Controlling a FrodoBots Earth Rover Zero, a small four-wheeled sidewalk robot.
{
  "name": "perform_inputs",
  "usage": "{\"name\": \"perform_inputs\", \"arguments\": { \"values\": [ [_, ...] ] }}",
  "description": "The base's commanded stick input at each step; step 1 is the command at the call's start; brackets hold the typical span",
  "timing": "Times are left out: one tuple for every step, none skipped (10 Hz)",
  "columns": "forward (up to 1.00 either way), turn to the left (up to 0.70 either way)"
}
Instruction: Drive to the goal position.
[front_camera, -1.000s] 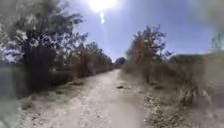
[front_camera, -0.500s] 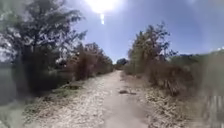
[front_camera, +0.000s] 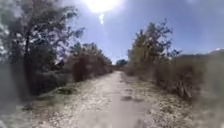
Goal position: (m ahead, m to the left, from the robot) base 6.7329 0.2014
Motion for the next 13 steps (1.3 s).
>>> {"name": "perform_inputs", "arguments": {
  "values": [
    [0.85, 0.0],
    [0.85, 0.0],
    [0.85, 0.0],
    [0.85, 0.0],
    [0.85, 0.0],
    [0.85, 0.0],
    [0.85, 0.0],
    [0.85, 0.0],
    [0.85, 0.0],
    [0.85, 0.0],
    [0.85, 0.0],
    [0.85, 0.0],
    [0.85, 0.0]
  ]
}}
